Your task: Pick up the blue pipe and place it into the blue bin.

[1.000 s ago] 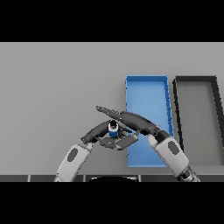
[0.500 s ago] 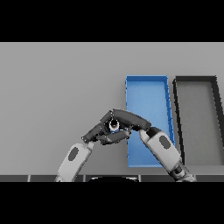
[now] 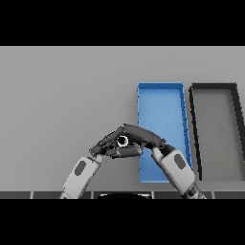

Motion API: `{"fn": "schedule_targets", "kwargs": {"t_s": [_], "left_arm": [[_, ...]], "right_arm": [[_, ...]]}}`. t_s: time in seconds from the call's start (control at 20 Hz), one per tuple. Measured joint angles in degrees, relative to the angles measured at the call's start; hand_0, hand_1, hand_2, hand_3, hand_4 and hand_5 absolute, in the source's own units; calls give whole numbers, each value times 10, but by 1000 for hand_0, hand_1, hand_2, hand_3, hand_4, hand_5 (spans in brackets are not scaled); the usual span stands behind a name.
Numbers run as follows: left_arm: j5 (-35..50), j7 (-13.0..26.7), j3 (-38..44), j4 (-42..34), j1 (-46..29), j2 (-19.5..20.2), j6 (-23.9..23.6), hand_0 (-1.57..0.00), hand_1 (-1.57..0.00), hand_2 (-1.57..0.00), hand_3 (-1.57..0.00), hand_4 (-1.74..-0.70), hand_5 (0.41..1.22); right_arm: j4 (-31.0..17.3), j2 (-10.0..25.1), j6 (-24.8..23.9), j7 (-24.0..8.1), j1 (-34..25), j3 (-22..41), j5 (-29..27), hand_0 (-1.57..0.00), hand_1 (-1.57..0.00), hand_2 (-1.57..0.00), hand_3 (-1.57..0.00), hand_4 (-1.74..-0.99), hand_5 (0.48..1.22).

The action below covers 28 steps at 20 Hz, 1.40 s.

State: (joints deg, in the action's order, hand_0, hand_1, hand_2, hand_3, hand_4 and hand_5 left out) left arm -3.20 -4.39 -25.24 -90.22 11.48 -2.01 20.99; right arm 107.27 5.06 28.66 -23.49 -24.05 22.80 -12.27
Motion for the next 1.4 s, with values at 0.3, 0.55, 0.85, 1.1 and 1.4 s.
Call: {"fn": "schedule_targets", "kwargs": {"t_s": [0.3, 0.55, 0.85, 1.1, 1.4], "left_arm": [[-25, -2, -6, -8, 4, 25, 5, -601, -560, -547, -430, -1250, 1221], [-35, 42, -8, -1, 1, 27, 31, -196, -183, -178, -140, -1031, 848], [-30, 96, 8, 13, 9, 18, 13, -51, -47, -46, -36, -973, 578], [-30, 101, 4, 9, 2, 20, 12, -16, -15, -14, -11, -969, 512], [-36, 119, 0, 9, 4, 18, 4, -3, -3, -3, -2, -961, 475]], "right_arm": [[-7, -32, 3, -25, -5, -16, 24, -1564, -1564, -1564, -1561, -1498, 1211], [2, -58, 14, -18, 12, -20, 50, -1569, -1569, -1569, -1568, -1499, 1218], [6, -74, 20, 5, 12, -32, 68, -1570, -1570, -1570, -1570, -1499, 1220], [13, -100, 18, -15, 4, -53, 44, -1571, -1571, -1571, -1571, -1495, 1221], [10, -64, -63, -111, -118, -131, -106, -1571, -1571, -1571, -1571, -1496, 1221]]}}
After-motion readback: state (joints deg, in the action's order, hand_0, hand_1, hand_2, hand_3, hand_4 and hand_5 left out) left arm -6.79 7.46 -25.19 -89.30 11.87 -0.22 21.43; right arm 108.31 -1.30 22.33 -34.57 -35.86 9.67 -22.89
